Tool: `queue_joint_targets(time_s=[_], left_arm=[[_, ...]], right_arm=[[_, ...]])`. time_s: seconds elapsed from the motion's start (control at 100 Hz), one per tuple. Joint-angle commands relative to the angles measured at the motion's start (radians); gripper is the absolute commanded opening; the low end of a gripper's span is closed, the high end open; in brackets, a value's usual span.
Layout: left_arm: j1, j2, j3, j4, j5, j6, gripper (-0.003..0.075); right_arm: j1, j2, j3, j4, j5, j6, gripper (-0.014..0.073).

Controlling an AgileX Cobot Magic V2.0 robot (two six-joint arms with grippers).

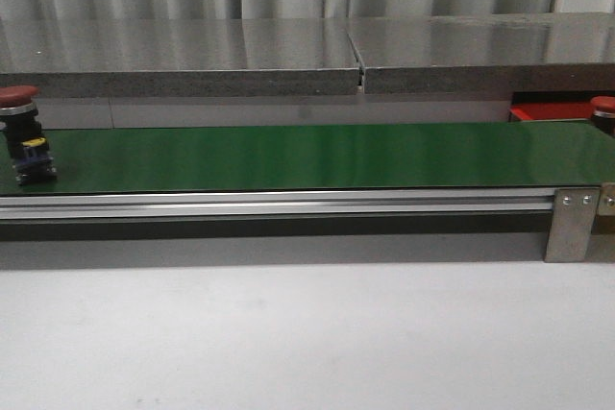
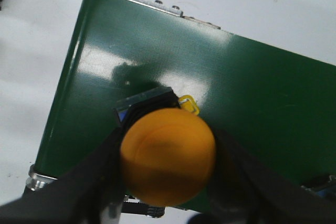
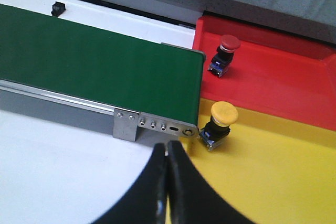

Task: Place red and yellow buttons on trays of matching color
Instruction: 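Set the yellow button on the conveyor start, open left gripper, then lower the right gripper over the red button arriving on the belt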

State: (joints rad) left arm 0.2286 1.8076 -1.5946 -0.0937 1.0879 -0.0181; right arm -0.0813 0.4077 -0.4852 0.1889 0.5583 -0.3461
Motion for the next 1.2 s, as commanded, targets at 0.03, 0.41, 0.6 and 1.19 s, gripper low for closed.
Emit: queue_joint_targets(time_s=[0.03, 0.41, 0.6, 1.19], left_arm=[[-0.007, -0.059, 0.023, -0.002, -0.087, 0.005, 0.0135], [-0.007, -0.035, 0.053, -0.002, -0.113, 0.005, 0.0288], [-0.007, -0.029, 0.051, -0.002, -0.116, 0.005, 0.052], [-0.15, -0.305, 0.079, -0.019, -0.25, 0.061, 0.0256]], right_arm=[[-0.001, 0.002, -0.027, 0.007, -0.077, -0.005, -0.0067], [-0.001, 0.002, -0.027, 0.007, -0.077, -0.005, -0.0067], [-0.001, 0.002, -0.027, 0.007, -0.077, -0.005, -0.0067], [-0.001, 0.002, -0.027, 0.007, -0.077, -0.005, -0.0067]])
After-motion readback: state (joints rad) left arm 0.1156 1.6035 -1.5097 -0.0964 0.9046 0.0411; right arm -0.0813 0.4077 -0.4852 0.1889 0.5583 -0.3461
